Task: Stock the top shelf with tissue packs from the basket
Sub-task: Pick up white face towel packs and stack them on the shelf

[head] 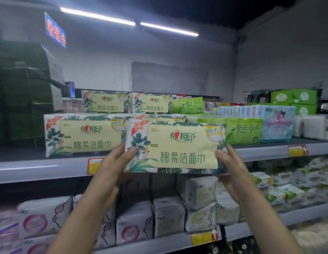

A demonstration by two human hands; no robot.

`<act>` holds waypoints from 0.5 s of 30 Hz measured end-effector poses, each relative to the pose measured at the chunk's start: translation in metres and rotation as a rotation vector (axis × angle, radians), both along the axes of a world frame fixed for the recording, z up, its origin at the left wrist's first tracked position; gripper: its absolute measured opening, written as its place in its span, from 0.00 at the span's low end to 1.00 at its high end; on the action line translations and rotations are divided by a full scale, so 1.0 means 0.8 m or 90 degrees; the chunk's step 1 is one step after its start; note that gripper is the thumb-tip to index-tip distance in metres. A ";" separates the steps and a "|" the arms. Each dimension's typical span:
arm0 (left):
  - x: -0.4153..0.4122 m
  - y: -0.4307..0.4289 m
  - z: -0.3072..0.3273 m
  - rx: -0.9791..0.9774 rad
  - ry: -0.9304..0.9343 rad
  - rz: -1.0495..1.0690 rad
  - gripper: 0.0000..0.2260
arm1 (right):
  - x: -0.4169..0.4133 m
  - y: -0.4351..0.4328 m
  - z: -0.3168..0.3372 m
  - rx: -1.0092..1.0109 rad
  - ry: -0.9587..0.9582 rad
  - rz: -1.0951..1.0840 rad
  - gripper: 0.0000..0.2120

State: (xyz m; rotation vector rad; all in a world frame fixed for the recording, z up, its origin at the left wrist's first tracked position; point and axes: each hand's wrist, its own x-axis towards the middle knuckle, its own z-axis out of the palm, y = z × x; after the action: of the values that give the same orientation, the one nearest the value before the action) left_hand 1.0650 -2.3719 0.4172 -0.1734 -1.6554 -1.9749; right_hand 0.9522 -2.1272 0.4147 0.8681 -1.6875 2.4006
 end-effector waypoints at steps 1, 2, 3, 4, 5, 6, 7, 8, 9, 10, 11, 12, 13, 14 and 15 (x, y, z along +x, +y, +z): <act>-0.004 0.002 0.004 -0.009 0.007 0.008 0.24 | -0.008 0.002 0.002 0.004 0.012 -0.009 0.18; -0.008 0.004 0.007 -0.014 0.017 0.010 0.20 | -0.012 0.002 0.006 0.009 0.018 -0.014 0.18; -0.010 0.009 0.013 -0.012 0.026 0.004 0.18 | -0.017 0.003 0.009 0.018 0.030 -0.014 0.18; -0.013 0.010 0.016 -0.010 0.035 0.001 0.17 | -0.023 0.003 0.011 0.027 0.050 -0.002 0.20; -0.015 0.013 0.020 -0.012 0.041 -0.002 0.18 | -0.029 0.003 0.012 0.036 0.069 0.014 0.27; -0.017 0.012 0.022 -0.012 0.047 -0.001 0.18 | -0.034 0.002 0.015 0.048 0.088 0.021 0.38; -0.018 0.013 0.025 -0.009 0.051 0.001 0.19 | -0.039 0.001 0.016 0.057 0.102 0.021 0.48; -0.020 0.011 0.027 -0.009 0.056 0.009 0.21 | -0.043 -0.001 0.017 0.065 0.114 0.016 0.56; -0.021 0.009 0.030 -0.012 0.061 0.019 0.25 | -0.048 -0.003 0.018 0.077 0.120 0.014 0.60; -0.023 0.007 0.032 -0.019 0.065 0.028 0.31 | -0.049 -0.006 0.022 0.087 0.124 0.014 0.62; -0.025 0.005 0.034 -0.024 0.064 0.036 0.36 | -0.054 -0.007 0.023 0.090 0.125 0.019 0.61; -0.026 0.003 0.036 -0.030 0.062 0.044 0.38 | -0.057 -0.009 0.025 0.090 0.127 0.023 0.58; -0.026 0.001 0.037 -0.038 0.060 0.049 0.36 | -0.060 -0.011 0.026 0.094 0.126 0.032 0.55; -0.026 0.000 0.038 -0.048 0.059 0.049 0.33 | -0.062 -0.012 0.027 0.100 0.122 0.034 0.53; -0.024 0.000 0.039 -0.058 0.057 0.049 0.30 | -0.066 -0.013 0.026 0.101 0.122 0.033 0.53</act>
State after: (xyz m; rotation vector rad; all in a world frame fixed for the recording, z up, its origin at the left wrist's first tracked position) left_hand 1.0456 -2.3717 0.4483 -0.2254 -1.6708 -1.8105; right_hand 0.8996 -2.1373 0.4359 1.1377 -1.8187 2.1547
